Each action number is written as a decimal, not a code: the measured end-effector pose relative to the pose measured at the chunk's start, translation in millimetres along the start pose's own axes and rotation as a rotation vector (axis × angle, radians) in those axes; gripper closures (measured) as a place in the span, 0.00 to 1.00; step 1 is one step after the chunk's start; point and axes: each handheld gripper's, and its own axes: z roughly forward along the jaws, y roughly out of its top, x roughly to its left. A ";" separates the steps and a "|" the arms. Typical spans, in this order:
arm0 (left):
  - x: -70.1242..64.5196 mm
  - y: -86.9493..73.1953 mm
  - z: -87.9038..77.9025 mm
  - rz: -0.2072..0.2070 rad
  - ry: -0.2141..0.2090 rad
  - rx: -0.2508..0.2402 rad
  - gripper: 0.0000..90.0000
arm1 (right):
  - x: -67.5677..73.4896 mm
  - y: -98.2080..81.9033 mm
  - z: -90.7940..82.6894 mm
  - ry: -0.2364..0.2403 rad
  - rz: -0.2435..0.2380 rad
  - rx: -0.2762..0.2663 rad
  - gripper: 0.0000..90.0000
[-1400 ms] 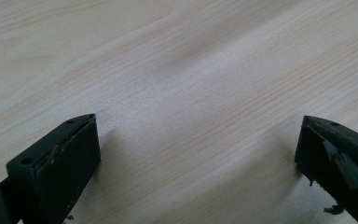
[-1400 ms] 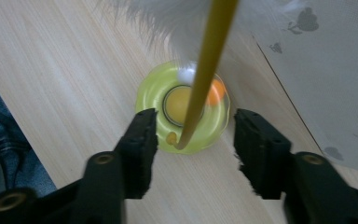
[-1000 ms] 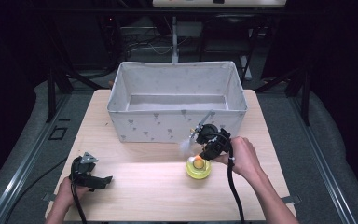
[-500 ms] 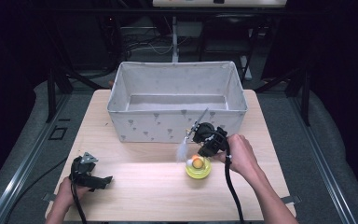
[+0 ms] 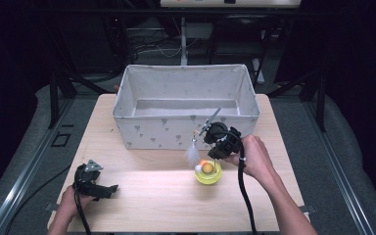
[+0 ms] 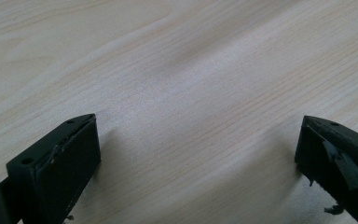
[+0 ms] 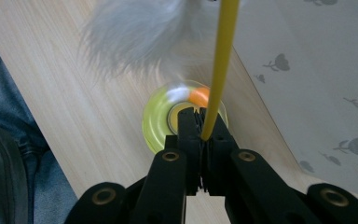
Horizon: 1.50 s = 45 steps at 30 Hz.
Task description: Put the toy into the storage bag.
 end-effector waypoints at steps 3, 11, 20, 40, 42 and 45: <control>0.0 0.0 0.0 0.000 0.000 0.000 0.00 | -1.3 1.5 -2.9 -0.001 0.003 -0.006 0.98; 0.0 0.0 0.0 0.000 0.000 0.000 0.00 | -5.2 4.1 -10.4 -0.005 0.004 -0.009 0.98; 0.0 0.0 0.0 0.000 0.000 0.000 0.00 | -10.7 6.9 -18.1 -0.007 0.010 -0.015 0.98; 0.0 -0.1 0.0 0.001 -0.001 0.000 0.00 | -23.2 18.2 -44.1 -0.004 0.017 -0.012 0.98; 0.0 -0.1 0.0 0.001 -0.001 0.000 0.00 | -23.8 19.3 -47.7 -0.001 0.020 -0.021 0.98; 0.1 -0.1 0.0 0.001 -0.001 0.000 0.00 | -24.5 20.8 -52.8 0.000 0.020 -0.025 0.98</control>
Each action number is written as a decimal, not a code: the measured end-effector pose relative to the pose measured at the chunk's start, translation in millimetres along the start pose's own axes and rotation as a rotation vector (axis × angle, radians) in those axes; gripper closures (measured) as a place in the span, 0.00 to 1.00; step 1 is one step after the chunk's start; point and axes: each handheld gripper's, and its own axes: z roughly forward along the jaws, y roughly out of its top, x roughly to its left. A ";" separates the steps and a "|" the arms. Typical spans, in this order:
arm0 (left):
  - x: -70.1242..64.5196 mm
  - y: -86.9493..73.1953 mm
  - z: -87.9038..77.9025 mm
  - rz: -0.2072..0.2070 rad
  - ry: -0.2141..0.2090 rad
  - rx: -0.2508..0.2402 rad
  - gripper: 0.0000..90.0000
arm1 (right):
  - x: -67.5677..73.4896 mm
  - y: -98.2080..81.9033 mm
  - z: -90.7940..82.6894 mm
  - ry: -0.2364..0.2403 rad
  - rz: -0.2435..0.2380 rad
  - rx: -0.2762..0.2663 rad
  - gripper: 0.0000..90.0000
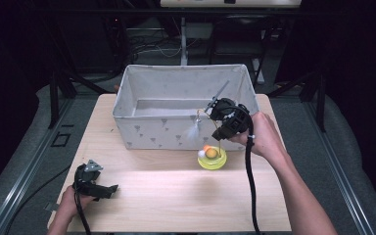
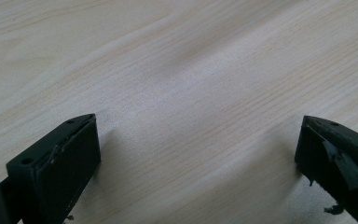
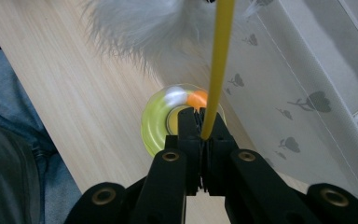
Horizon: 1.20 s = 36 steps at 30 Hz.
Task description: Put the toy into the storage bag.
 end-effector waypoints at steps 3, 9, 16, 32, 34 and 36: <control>0.0 0.0 0.0 0.000 0.000 0.000 0.00 | -1.5 1.2 -4.5 -0.006 0.000 0.000 0.98; 0.1 0.0 0.0 0.001 0.000 0.000 0.00 | -5.0 3.5 -13.9 -0.005 0.009 -0.007 0.98; 0.0 0.0 0.0 0.000 0.000 0.000 0.00 | -9.0 6.0 -25.7 -0.011 0.012 -0.007 0.98; 0.0 0.0 0.0 0.000 0.000 0.000 0.00 | -18.3 13.3 -50.1 -0.026 0.016 0.007 0.98; 0.0 0.0 0.0 0.000 -0.001 0.000 0.00 | -19.3 14.9 -53.2 -0.028 0.017 0.009 0.98; 0.0 0.0 0.0 0.000 0.000 0.000 0.00 | -20.0 16.3 -56.1 -0.029 0.018 0.007 0.98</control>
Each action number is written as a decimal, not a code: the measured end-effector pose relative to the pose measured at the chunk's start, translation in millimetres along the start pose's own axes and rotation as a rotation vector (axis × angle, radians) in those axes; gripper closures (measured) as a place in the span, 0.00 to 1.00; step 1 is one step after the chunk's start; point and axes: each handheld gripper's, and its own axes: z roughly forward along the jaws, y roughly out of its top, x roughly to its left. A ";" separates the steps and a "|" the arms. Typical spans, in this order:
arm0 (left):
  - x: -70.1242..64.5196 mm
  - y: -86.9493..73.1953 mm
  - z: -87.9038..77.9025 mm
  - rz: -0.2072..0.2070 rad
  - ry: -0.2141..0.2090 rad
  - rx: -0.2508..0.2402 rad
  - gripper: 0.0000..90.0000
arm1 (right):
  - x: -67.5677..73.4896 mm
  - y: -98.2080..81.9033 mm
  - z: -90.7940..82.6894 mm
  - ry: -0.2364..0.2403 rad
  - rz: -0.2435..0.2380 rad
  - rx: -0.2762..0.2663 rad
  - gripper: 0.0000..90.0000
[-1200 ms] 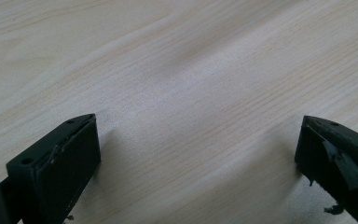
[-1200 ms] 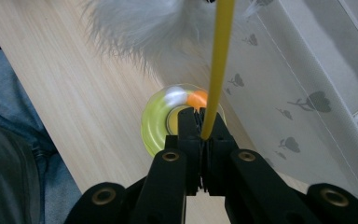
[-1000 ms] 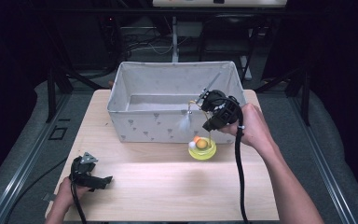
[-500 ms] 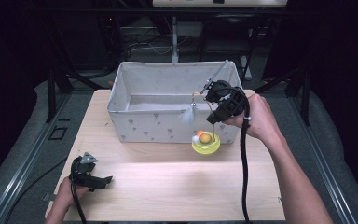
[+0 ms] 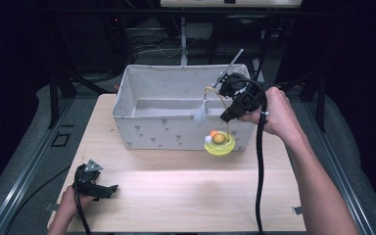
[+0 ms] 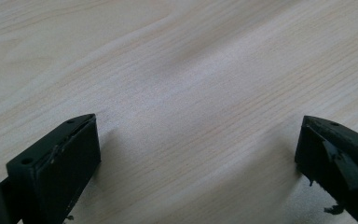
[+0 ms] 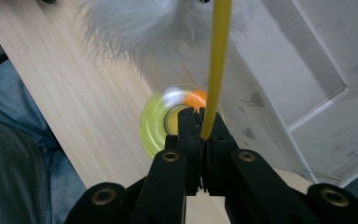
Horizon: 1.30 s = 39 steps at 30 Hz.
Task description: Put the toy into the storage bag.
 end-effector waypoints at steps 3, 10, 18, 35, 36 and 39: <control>0.0 0.0 0.0 0.000 -0.001 0.000 0.00 | -1.4 1.7 -3.9 0.003 0.003 -0.006 0.98; 0.0 0.0 0.0 0.000 -0.001 0.000 0.00 | -3.6 4.7 -13.9 -0.001 0.004 -0.011 0.98; 0.4 0.1 -0.3 0.001 -0.007 0.003 0.00 | -5.7 8.6 -21.5 -0.002 0.004 -0.015 0.98; -0.4 1.4 0.9 0.005 -0.004 -0.002 0.00 | -26.1 33.2 -60.7 -0.052 0.023 -0.051 0.98; -0.5 1.4 1.0 0.004 -0.004 -0.003 0.00 | -28.2 34.6 -62.3 -0.050 0.032 -0.061 0.98; -0.7 1.3 1.1 0.002 -0.006 -0.005 0.00 | -35.7 38.4 -66.5 -0.052 0.047 -0.071 0.98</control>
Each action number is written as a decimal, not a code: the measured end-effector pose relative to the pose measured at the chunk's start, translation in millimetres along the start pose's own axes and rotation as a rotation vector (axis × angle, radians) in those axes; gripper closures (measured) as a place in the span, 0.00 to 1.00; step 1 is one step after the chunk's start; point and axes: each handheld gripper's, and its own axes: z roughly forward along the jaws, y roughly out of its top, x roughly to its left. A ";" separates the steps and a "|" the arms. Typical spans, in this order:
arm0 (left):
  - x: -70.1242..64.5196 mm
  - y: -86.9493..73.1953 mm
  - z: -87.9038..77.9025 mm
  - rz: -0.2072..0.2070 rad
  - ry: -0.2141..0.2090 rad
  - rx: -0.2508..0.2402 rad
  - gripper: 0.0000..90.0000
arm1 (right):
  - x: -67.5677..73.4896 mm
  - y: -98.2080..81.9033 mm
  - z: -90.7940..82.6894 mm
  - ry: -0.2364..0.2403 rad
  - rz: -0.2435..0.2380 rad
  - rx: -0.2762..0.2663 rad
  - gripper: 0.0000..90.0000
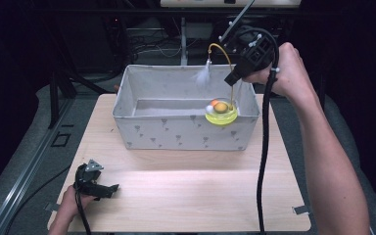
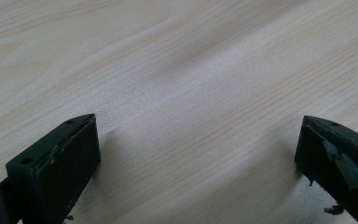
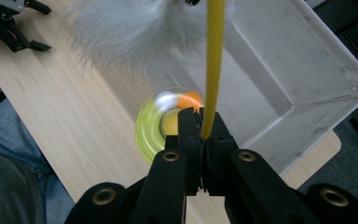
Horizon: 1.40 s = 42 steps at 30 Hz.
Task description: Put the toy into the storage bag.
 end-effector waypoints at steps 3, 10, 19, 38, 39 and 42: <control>-0.2 0.0 0.0 -0.001 0.001 0.000 0.00 | -6.3 3.1 -1.6 -0.006 0.018 -0.007 0.98; -0.7 0.1 0.2 -0.004 0.000 -0.001 0.00 | -21.3 8.9 -3.7 -0.032 0.054 -0.008 0.98; -0.9 0.1 0.2 -0.005 0.001 -0.001 0.00 | -40.0 19.0 -1.9 -0.061 0.092 -0.019 0.98; -0.5 0.6 -0.4 0.000 -0.003 0.007 0.00 | -68.5 22.2 22.3 -0.098 0.159 -0.002 0.98; -0.6 0.5 -0.3 -0.001 -0.006 0.006 0.00 | -69.5 22.1 24.9 -0.097 0.160 0.001 0.98; -0.7 0.5 -0.4 -0.001 -0.006 0.006 0.00 | -72.7 21.5 32.4 -0.100 0.171 0.004 0.98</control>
